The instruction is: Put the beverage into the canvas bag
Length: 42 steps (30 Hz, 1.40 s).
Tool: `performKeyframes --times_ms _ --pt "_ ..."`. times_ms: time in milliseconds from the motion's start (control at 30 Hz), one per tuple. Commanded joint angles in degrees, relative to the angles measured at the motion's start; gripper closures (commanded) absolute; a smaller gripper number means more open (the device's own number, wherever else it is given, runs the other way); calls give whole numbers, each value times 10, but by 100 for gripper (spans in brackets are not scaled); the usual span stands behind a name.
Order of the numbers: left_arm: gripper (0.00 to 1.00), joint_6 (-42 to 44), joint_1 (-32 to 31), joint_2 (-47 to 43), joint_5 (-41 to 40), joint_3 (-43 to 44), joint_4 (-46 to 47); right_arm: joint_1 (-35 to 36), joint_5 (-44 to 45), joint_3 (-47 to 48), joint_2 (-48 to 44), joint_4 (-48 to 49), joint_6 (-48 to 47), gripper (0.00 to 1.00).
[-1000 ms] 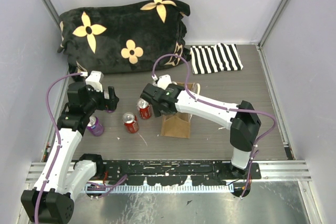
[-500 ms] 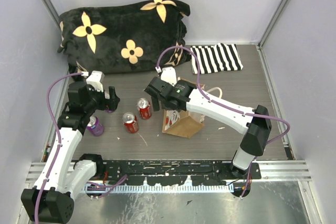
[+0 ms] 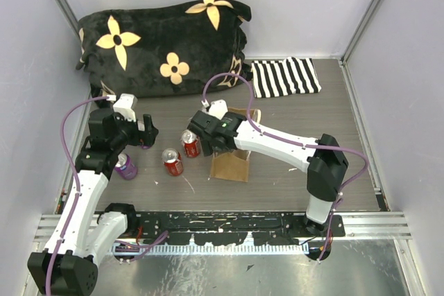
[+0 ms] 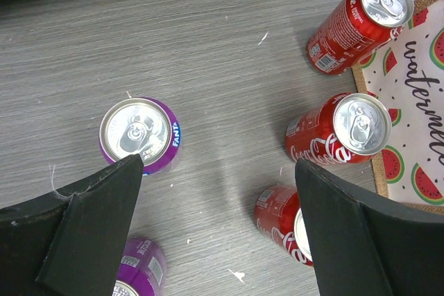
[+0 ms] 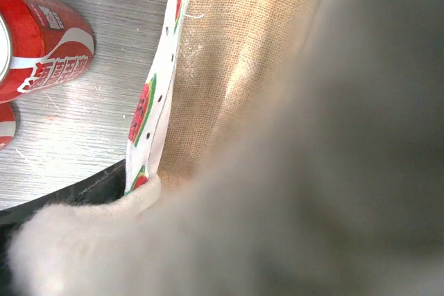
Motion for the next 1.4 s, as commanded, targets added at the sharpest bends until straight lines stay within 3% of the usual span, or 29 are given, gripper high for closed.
performKeyframes --times_ms 0,567,967,1200,1367 --pt "2 -5 2 -9 11 -5 14 -3 -9 -1 -15 25 -9 0" --pt "2 -6 2 -3 14 -8 22 -3 -13 55 -47 28 -21 0" --pt "2 -4 2 29 38 32 9 -9 40 134 -67 15 -20 0" --pt "2 -7 -1 140 76 142 14 -79 55 204 -65 -41 -22 1" --pt "2 -7 -15 171 77 163 29 -132 79 228 -88 -79 -30 7"
